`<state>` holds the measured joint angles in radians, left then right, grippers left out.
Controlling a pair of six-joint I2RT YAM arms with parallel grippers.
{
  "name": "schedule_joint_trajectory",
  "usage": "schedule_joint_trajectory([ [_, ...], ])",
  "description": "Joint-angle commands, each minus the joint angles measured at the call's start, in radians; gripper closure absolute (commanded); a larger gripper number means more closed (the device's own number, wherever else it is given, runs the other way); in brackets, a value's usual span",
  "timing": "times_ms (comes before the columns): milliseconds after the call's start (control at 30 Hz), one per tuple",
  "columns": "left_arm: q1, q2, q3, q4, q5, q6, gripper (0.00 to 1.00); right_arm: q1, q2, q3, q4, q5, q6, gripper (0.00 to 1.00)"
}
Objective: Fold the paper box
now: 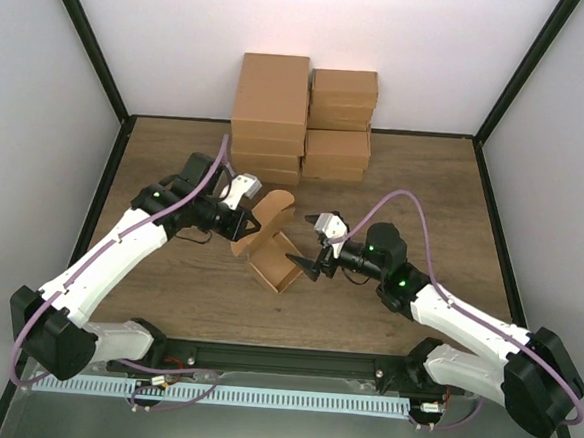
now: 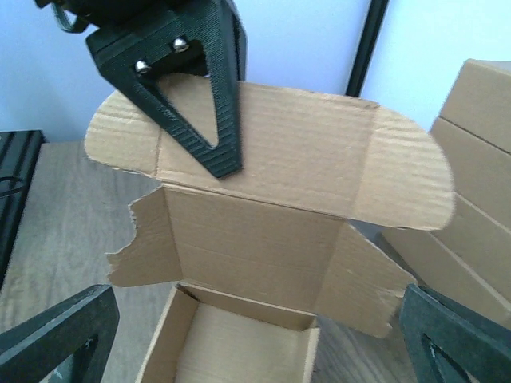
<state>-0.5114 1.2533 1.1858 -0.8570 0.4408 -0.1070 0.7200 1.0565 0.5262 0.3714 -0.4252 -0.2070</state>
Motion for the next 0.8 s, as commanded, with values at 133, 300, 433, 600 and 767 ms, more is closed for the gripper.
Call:
schedule_joint_trajectory([
  [133, -0.053, -0.012, 0.007, 0.003, 0.092, 0.015, 0.96, -0.004, -0.005, 0.013, -0.015, -0.048, 0.038, 0.0],
  [300, -0.082, -0.015, -0.002, -0.01, 0.051, 0.009, 0.96, -0.004, -0.03, 0.054, -0.111, -0.034, 0.072, 0.0],
  [433, -0.119, 0.0, -0.005, -0.016, 0.038, 0.004, 0.96, -0.004, -0.057, 0.07, -0.171, -0.035, 0.117, 0.0],
  [600, -0.2, 0.017, 0.006, -0.035, -0.034, 0.013, 0.96, -0.004, -0.082, 0.09, -0.245, 0.0, 0.207, 0.0],
  [767, -0.233, 0.01, 0.002, -0.041, -0.07, 0.022, 0.96, -0.004, -0.131, 0.069, -0.267, -0.009, 0.221, 0.0],
])
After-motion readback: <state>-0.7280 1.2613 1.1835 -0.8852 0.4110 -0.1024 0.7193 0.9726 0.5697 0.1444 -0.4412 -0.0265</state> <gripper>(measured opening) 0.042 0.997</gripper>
